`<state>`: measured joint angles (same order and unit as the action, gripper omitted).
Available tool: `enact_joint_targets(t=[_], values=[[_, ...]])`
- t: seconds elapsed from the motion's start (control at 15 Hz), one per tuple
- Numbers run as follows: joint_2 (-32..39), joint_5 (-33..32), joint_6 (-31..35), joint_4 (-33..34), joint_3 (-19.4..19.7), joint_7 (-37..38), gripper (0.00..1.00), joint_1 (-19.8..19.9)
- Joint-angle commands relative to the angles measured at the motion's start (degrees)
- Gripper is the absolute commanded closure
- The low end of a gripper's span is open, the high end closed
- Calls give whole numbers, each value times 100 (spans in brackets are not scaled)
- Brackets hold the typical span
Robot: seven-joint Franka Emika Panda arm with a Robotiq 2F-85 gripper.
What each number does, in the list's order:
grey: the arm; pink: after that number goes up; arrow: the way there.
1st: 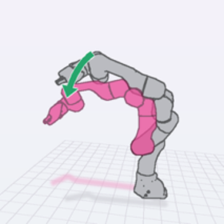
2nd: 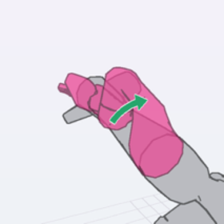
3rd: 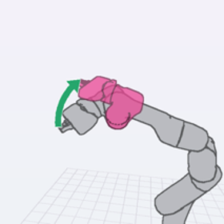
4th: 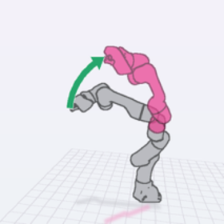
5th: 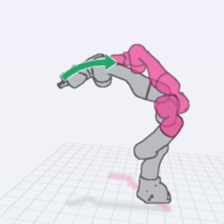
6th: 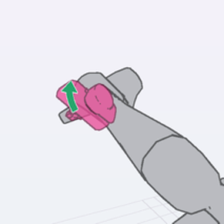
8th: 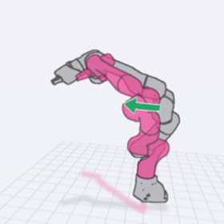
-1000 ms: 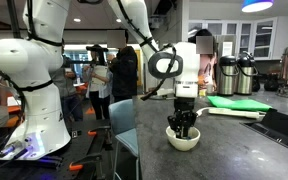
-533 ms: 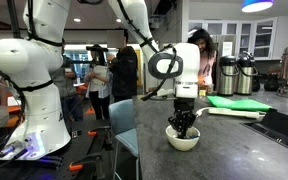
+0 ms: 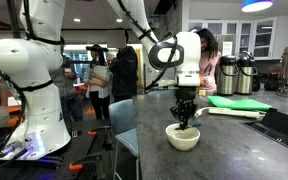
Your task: Put the pen on the table
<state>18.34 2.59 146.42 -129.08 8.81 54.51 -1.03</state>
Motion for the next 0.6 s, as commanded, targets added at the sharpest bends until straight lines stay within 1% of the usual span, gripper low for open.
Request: enact_joint_targets(t=[0.0,0.07,0.13,0.27,0.4,0.53], values=[[-572,389,-533,-220,-146,-810,97,180],[-709,381,-635,-280,-120,-1041,97,204],[-849,488,-707,-355,-134,-1447,97,287],[-991,420,-950,-424,-29,-1957,97,399],[-1008,461,-1167,-467,56,-2419,97,596],[-913,447,-1198,-484,124,-2802,97,774]])
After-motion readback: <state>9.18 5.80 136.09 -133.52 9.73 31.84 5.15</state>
